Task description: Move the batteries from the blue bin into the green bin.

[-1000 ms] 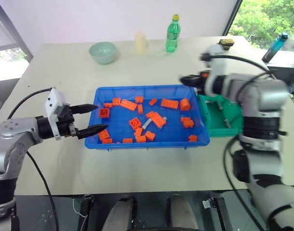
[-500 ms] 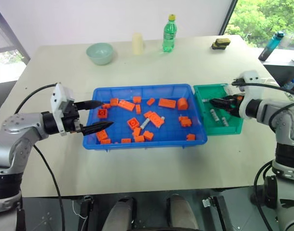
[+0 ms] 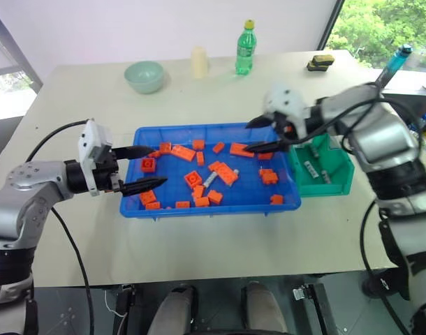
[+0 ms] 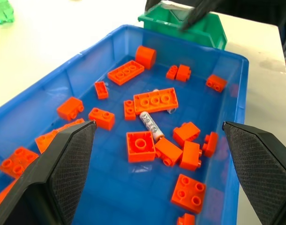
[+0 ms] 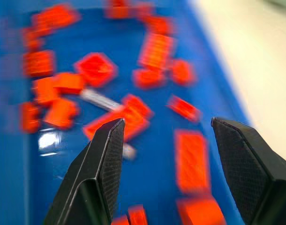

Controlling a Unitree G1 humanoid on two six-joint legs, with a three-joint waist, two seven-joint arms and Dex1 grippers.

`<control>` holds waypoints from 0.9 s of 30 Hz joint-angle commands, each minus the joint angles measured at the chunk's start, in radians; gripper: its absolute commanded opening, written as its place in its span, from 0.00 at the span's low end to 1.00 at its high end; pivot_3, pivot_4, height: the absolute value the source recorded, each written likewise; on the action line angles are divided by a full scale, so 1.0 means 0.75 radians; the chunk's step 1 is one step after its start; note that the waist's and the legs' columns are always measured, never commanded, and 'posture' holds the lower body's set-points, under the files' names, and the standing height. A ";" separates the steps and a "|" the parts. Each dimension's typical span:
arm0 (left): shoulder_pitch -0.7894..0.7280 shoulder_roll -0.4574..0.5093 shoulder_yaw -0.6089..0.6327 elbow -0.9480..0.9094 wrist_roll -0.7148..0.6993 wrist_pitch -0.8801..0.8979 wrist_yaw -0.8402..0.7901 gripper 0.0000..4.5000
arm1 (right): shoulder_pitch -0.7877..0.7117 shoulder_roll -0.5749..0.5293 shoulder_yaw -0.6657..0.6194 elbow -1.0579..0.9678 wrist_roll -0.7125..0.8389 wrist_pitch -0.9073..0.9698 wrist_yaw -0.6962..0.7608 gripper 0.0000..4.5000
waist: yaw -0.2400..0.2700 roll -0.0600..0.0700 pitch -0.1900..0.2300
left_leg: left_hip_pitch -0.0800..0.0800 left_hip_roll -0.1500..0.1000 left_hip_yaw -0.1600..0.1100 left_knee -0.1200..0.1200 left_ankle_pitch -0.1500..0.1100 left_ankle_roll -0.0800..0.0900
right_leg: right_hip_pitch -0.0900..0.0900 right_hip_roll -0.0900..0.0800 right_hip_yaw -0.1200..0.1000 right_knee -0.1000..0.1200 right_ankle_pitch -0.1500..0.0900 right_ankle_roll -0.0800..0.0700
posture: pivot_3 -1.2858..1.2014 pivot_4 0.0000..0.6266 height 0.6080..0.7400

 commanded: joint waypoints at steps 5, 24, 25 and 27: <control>0.065 0.014 0.056 -0.150 -0.042 0.031 0.034 1.00 | -0.157 0.258 0.147 0.441 -0.223 -0.452 0.122 0.67 | -0.001 -0.001 0.000 | -0.001 0.000 -0.003 0.001 0.000 0.000 | 0.000 0.000 -0.001 0.000 0.000 0.000 | 0.52 0.24 0.90; 0.217 0.022 0.170 -0.318 -0.127 0.080 0.170 1.00 | -0.239 0.581 0.113 1.082 -0.459 -0.807 0.019 0.55 | -0.005 0.000 0.000 | 0.000 0.000 -0.007 0.001 0.001 -0.002 | 0.001 0.002 -0.001 0.001 0.000 0.000 | 0.52 0.24 0.90; 0.211 0.024 0.167 -0.316 -0.128 0.081 0.171 1.00 | -0.231 0.586 0.104 1.084 -0.456 -0.803 0.021 0.48 | -0.006 0.000 0.000 | 0.000 0.000 -0.007 0.001 0.001 -0.002 | 0.001 0.002 -0.001 0.001 0.000 0.000 | 0.52 0.24 0.90; 0.199 0.027 0.160 -0.309 -0.130 0.081 0.172 1.00 | -0.214 0.592 0.083 1.074 -0.446 -0.794 0.025 0.28 | -0.007 0.000 0.000 | 0.000 0.000 -0.007 0.001 0.001 -0.002 | 0.001 0.002 -0.001 0.001 0.000 0.000 | 0.52 0.24 0.90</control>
